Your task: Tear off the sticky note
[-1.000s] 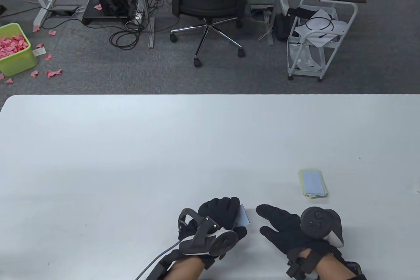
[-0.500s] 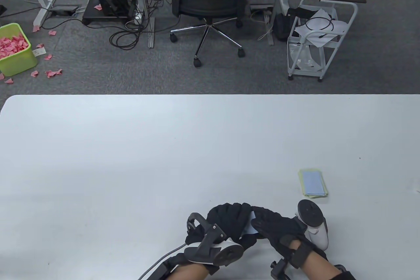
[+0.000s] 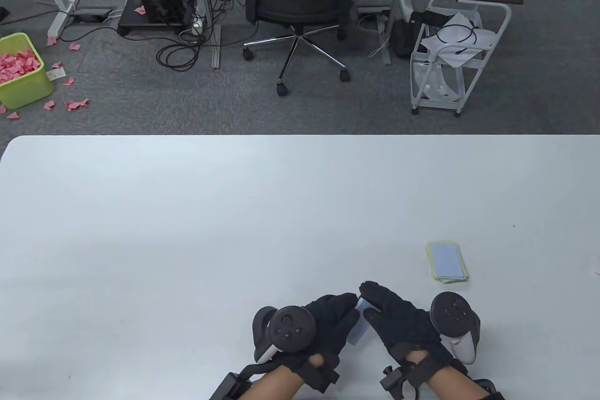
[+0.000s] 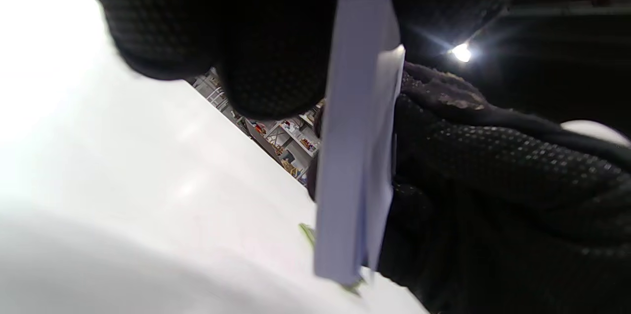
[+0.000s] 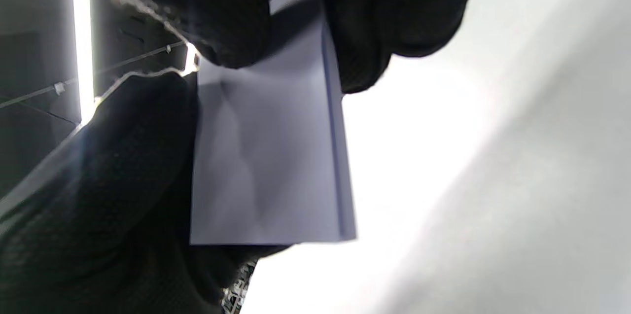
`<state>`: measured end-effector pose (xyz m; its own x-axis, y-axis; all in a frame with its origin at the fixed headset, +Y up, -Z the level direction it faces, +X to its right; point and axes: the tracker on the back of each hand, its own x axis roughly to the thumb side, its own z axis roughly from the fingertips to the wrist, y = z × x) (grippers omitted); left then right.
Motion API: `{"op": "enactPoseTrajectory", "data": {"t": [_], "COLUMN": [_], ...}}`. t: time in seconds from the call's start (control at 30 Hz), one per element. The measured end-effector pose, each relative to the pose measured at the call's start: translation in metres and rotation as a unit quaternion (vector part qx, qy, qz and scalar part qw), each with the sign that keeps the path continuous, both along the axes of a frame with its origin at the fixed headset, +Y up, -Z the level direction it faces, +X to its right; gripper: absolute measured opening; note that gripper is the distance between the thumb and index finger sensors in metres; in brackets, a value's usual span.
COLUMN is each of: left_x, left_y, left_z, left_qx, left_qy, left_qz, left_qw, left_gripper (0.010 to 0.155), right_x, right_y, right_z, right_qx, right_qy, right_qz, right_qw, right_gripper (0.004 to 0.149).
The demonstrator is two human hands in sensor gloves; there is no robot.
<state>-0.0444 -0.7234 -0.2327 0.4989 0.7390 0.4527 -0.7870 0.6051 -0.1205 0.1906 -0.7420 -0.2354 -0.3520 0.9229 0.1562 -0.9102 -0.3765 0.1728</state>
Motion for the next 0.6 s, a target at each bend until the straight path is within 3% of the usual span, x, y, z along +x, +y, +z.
{"op": "enactPoseTrajectory", "data": {"t": [0.07,0.13,0.37,0.6], "left_x": [0.0,0.001,0.011,0.007], "left_y": [-0.008,-0.018,-0.035,-0.031], "left_z": [-0.003,-0.006,-0.01,-0.01], "left_qx": [-0.067,-0.132,-0.236,-0.192], "left_qy": [-0.008,-0.027,-0.106,-0.087], "left_qz": [0.081,0.168,0.273,0.212], "left_qw": [0.994,0.976,0.926,0.954], "left_gripper": [0.046,0.047,0.068,0.077], "right_x": [0.001,0.002,-0.003,-0.006], "right_y": [0.002,0.004,0.009,0.01], "right_z": [0.002,0.002,0.005,0.007], "right_qx": [0.016,0.031,0.066,0.097], "right_qy": [-0.01,-0.015,0.0,0.011], "right_qz": [-0.012,-0.038,-0.119,-0.084], "right_qw": [1.0,0.999,0.991,0.992], "right_gripper": [0.054,0.057,0.059,0.052]}}
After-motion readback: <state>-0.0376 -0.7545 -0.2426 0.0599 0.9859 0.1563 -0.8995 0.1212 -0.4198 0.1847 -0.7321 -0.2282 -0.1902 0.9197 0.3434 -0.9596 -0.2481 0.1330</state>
